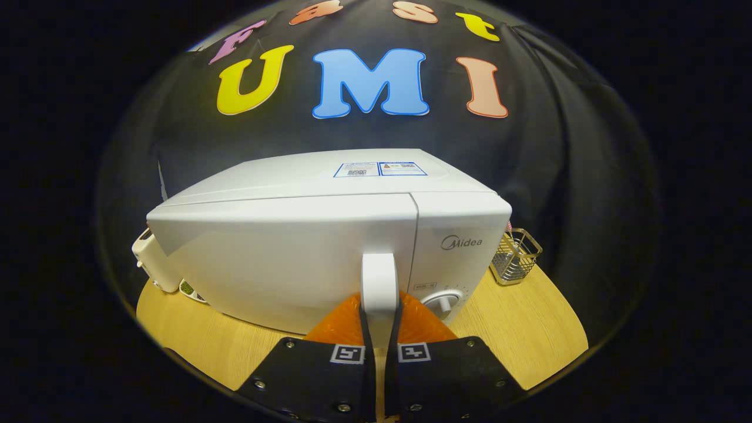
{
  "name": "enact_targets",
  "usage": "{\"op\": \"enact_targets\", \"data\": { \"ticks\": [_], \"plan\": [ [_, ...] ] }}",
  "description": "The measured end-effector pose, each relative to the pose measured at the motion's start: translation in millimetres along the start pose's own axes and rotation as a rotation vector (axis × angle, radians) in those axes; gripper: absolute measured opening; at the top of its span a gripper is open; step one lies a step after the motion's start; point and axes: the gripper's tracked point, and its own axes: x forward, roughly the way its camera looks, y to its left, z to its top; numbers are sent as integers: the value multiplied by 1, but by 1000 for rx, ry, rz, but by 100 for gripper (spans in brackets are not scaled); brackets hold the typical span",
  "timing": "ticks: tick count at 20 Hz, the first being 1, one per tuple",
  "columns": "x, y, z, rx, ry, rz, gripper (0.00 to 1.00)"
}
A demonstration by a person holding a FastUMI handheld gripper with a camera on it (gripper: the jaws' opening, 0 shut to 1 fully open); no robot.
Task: Open the microwave, put the food inside, and close the microwave door.
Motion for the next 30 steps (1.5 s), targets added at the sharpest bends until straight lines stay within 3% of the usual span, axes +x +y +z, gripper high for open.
{"op": "enact_targets", "data": {
  "ticks": [5, 18, 30],
  "plan": [
    [-34, 7, -17, -69, -28, -2, 6],
    [-105, 39, -58, -39, 95, 64, 6],
    [-152, 75, -88, -61, 186, 125, 17]
  ]
}}
